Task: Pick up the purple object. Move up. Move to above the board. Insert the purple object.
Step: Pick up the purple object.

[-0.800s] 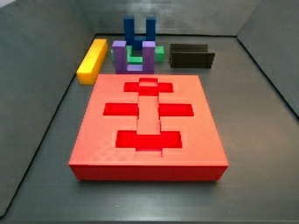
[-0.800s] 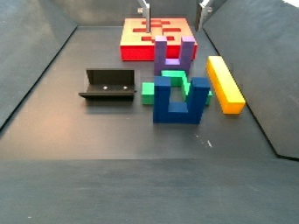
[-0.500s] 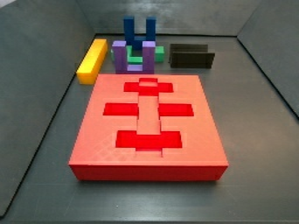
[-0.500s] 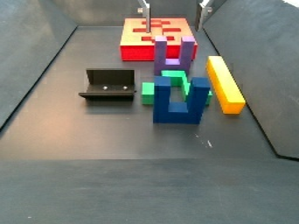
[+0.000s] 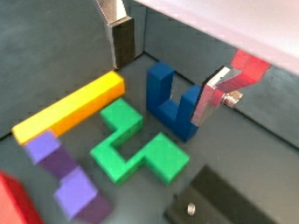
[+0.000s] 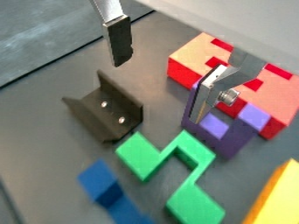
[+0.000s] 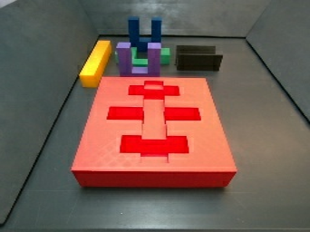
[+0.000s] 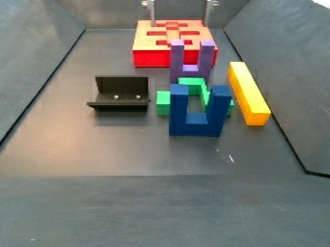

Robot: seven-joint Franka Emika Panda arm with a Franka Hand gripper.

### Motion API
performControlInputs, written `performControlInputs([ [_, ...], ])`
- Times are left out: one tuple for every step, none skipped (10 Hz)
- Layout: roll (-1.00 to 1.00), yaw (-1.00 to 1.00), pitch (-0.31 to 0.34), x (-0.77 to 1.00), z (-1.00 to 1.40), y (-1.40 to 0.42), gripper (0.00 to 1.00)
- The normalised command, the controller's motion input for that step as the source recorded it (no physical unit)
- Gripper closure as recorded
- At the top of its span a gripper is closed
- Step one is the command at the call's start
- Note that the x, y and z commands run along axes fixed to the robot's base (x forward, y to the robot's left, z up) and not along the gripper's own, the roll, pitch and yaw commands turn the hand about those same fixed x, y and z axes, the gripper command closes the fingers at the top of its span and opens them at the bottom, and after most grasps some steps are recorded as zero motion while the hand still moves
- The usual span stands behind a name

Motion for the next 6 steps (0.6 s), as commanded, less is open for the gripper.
performControlInputs([
  [0.11, 0.01, 0.000, 0.41, -0.21, -0.61, 0.00],
  [0.00, 0.01, -0.094, 0.21, -0.39, -0.44, 0.00],
  [0.00, 0.07, -0.104, 0.19, -0.47, -0.41, 0.00],
  [0.00, 0.09, -0.107, 0.19, -0.49, -0.42, 0.00],
  [0.01, 0.07, -0.084, 0.03, -0.45, -0.46, 0.00],
  [0.04, 0.00, -0.043, -0.11, -0.32, -0.46, 0.00],
])
